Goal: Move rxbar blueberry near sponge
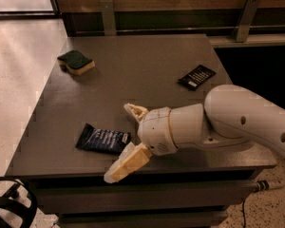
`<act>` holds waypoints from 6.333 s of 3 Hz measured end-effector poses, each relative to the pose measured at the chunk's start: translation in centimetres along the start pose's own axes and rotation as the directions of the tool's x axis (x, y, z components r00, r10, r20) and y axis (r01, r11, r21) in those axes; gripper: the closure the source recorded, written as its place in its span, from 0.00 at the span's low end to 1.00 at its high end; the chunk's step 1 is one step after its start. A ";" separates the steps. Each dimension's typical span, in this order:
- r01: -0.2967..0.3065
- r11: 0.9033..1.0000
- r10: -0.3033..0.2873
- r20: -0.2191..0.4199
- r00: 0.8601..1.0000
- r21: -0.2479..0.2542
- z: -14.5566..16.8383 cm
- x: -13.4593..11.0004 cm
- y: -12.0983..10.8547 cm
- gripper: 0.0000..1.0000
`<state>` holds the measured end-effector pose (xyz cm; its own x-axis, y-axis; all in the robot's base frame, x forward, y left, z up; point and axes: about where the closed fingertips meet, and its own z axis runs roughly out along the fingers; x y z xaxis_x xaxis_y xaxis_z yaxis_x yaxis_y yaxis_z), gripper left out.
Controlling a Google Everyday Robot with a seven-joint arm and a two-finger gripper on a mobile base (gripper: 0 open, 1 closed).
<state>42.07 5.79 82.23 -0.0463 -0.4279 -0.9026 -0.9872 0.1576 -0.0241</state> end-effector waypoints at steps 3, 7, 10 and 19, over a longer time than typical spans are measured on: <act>-0.014 1.000 0.014 -0.020 1.000 -0.021 2.6 0.2 -0.1 0.18; 0.002 1.000 -0.002 -0.024 1.000 -0.028 2.9 -0.4 0.4 1.00; 0.039 0.999 -0.039 -0.066 0.997 0.000 -0.1 -2.7 -2.9 1.00; -0.025 0.963 0.038 -0.044 0.998 0.269 6.4 -7.4 -29.6 1.00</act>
Offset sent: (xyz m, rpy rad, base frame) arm 0.0129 0.0276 -0.0261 -0.0245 0.0522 0.0060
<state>72.66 10.00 86.82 -0.0904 -0.4608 -0.8829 -0.9083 0.4017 -0.1166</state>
